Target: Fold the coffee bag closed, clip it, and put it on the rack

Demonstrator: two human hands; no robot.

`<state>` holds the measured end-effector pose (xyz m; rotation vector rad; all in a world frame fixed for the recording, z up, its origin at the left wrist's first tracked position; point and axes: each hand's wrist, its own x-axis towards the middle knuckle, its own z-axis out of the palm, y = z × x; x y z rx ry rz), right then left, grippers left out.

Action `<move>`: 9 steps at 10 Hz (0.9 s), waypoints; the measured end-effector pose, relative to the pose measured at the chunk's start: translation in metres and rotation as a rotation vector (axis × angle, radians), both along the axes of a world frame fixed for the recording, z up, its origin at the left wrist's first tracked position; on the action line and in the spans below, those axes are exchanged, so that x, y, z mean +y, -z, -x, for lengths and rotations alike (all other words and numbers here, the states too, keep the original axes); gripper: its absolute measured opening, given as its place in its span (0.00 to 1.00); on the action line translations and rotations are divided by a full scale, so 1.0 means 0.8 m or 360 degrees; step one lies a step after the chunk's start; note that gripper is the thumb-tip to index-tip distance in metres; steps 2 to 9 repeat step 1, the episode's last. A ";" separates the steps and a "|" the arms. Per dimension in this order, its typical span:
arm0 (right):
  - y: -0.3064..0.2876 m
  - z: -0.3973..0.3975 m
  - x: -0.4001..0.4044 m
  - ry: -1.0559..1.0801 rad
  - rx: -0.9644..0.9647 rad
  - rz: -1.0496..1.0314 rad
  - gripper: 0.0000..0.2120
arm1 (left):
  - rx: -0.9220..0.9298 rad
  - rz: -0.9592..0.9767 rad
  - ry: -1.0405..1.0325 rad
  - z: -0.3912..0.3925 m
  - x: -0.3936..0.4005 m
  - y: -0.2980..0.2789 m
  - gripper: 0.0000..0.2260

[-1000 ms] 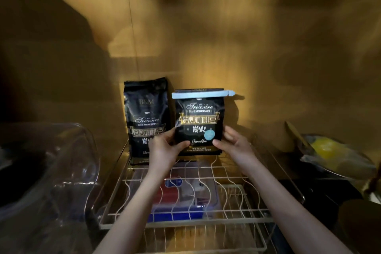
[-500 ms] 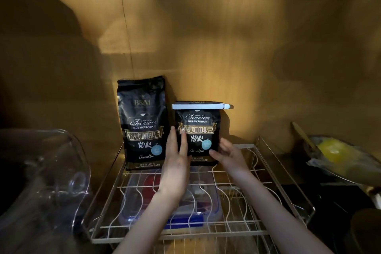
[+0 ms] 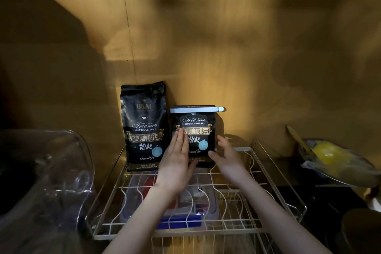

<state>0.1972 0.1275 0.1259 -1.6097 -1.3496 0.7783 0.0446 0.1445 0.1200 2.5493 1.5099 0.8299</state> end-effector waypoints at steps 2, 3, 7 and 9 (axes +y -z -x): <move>-0.040 -0.004 -0.021 0.0018 0.0045 -0.0287 0.27 | 0.0037 0.0039 -0.0004 -0.001 -0.007 -0.033 0.29; -0.040 -0.004 -0.021 0.0018 0.0045 -0.0287 0.27 | 0.0037 0.0039 -0.0004 -0.001 -0.007 -0.033 0.29; -0.040 -0.004 -0.021 0.0018 0.0045 -0.0287 0.27 | 0.0037 0.0039 -0.0004 -0.001 -0.007 -0.033 0.29; -0.040 -0.004 -0.021 0.0018 0.0045 -0.0287 0.27 | 0.0037 0.0039 -0.0004 -0.001 -0.007 -0.033 0.29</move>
